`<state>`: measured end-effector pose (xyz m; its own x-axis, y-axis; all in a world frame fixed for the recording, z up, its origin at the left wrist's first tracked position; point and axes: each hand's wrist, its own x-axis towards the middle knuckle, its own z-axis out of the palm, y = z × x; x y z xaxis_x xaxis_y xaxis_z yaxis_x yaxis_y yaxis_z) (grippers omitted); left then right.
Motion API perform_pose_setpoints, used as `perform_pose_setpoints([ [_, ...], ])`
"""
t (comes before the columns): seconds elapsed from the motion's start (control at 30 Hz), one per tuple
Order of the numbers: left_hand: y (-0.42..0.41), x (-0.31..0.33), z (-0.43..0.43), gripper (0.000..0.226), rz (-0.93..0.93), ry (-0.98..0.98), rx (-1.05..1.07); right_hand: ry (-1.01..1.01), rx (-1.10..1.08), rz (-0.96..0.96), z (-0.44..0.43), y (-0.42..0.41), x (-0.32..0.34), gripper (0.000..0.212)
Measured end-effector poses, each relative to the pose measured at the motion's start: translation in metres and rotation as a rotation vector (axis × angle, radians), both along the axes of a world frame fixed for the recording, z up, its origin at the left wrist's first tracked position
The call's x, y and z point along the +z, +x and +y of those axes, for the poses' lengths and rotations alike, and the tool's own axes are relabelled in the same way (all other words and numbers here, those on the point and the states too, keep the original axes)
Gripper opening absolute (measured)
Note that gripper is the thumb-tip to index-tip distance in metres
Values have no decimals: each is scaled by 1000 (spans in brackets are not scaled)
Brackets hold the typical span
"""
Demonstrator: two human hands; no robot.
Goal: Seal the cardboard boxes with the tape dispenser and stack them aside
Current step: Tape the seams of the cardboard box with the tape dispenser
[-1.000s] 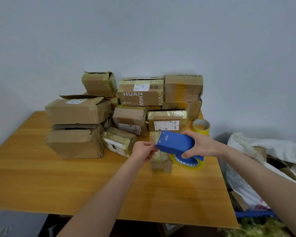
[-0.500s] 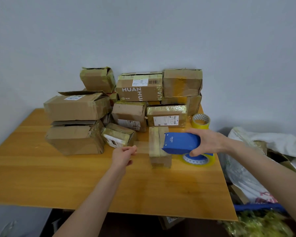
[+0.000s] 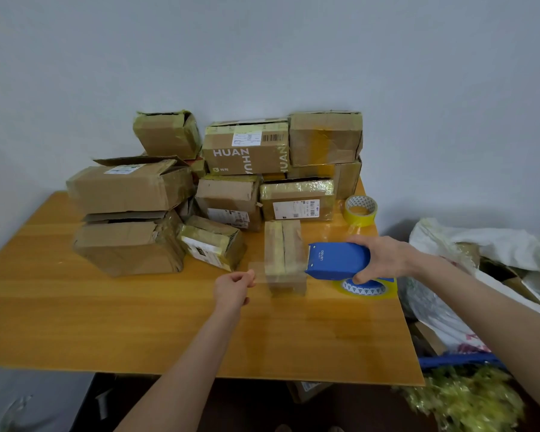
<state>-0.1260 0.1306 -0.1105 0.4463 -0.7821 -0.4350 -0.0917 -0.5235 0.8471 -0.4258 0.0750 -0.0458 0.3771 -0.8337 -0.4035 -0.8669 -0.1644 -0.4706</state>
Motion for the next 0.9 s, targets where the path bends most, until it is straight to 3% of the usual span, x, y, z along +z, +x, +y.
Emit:
perform_pose_setpoints([
  [0.3,-1,-17,-8,15,-27,101,-29,90,9,48,-7,14,-18,67],
  [0.67,20,-17,-20,20,-183,71,-142,124,-4,13,-1,33,-31,65],
  [0.9,24,-19,-17,27,-225,111,-290,115,6,34,1,36,-31,62],
])
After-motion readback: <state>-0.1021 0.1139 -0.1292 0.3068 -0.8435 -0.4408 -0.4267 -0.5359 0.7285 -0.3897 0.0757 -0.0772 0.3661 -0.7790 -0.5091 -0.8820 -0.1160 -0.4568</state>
